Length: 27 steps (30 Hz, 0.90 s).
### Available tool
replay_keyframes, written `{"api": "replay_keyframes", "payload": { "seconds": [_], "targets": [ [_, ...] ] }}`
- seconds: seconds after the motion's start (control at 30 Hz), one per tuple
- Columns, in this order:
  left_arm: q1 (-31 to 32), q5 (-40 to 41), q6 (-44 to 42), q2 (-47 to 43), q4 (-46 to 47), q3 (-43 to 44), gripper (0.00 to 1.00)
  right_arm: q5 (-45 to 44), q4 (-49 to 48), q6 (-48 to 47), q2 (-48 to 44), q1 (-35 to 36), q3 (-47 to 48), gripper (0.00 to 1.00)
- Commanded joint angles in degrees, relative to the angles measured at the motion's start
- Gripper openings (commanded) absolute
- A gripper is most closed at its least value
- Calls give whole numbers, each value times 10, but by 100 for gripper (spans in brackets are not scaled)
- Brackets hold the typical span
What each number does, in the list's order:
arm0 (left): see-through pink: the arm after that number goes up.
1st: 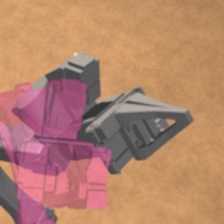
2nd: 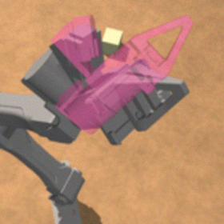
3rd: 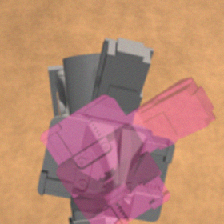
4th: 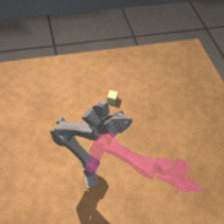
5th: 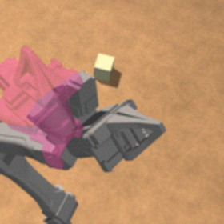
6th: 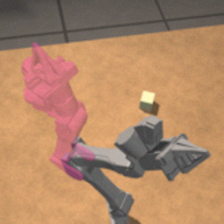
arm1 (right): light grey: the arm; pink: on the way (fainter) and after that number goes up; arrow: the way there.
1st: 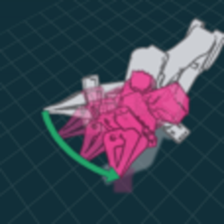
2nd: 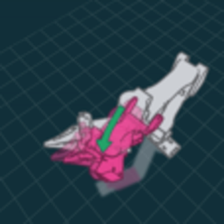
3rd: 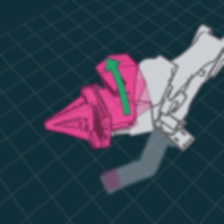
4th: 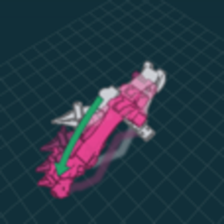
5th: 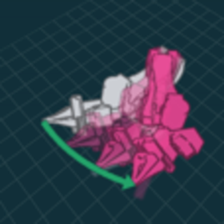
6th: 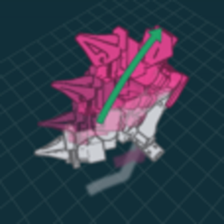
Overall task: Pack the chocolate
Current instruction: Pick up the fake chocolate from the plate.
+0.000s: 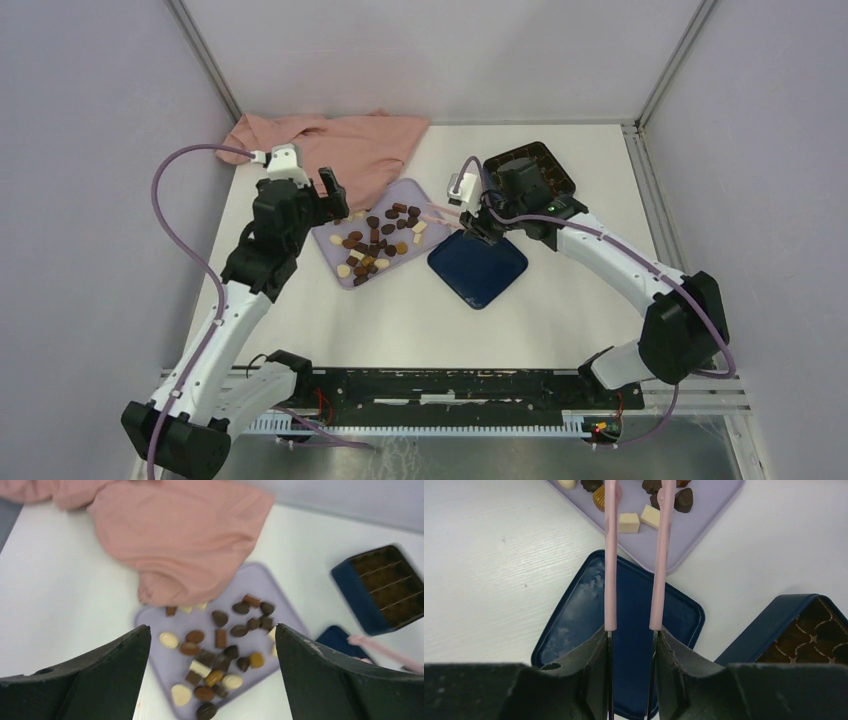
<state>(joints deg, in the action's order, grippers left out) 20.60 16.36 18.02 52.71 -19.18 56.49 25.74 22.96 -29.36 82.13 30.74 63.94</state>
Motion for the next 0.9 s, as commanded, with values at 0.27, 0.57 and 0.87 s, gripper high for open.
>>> {"api": "replay_keyframes", "payload": {
  "seconds": [0.27, 0.57, 0.87],
  "targets": [
    [-34, 37, -113, -30, 14, -108, 97, -96, 106, -53, 153, 50, 131, 38],
    [-36, 27, -116, -24, 14, -106, 94, -130, 134, -56, 214, 58, 156, 39],
    [-36, 12, -114, -25, 13, -108, 94, -147, 146, -51, 258, 60, 189, 40]
  ]
}}
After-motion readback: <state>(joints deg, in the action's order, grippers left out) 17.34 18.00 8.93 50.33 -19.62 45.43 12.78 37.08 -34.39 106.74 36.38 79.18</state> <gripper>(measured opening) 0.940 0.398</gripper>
